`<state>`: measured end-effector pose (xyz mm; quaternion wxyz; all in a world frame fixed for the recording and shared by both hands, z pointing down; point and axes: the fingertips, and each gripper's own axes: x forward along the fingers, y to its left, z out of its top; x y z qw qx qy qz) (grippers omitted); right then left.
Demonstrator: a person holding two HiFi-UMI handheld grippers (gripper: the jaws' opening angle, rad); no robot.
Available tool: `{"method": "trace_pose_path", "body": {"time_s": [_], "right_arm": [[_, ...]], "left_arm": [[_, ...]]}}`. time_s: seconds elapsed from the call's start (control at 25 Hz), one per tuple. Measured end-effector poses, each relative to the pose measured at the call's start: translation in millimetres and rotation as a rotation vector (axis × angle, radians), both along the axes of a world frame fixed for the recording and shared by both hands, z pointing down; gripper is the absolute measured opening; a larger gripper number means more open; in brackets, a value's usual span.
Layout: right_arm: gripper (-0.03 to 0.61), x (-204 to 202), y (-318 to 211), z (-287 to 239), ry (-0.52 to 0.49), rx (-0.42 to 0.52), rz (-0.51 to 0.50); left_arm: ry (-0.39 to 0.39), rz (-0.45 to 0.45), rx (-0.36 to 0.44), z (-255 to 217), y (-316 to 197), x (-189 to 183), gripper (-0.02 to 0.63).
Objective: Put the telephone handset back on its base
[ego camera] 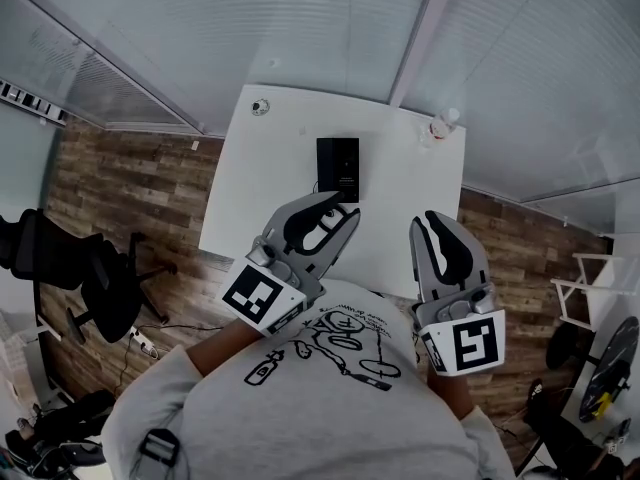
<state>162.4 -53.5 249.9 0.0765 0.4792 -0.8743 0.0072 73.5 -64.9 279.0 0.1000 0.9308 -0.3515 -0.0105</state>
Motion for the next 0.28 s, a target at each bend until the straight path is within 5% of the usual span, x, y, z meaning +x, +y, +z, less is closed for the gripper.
{"method": "trace_pose_path", "body": {"time_s": [0.28], "right_arm": [[0.048,0.1,-4.1,-1.7,-0.008,0.002,0.0]], "left_arm": [[0.007,-0.002,-0.003,-0.2,-3.8,-0.2,0.106]]}}
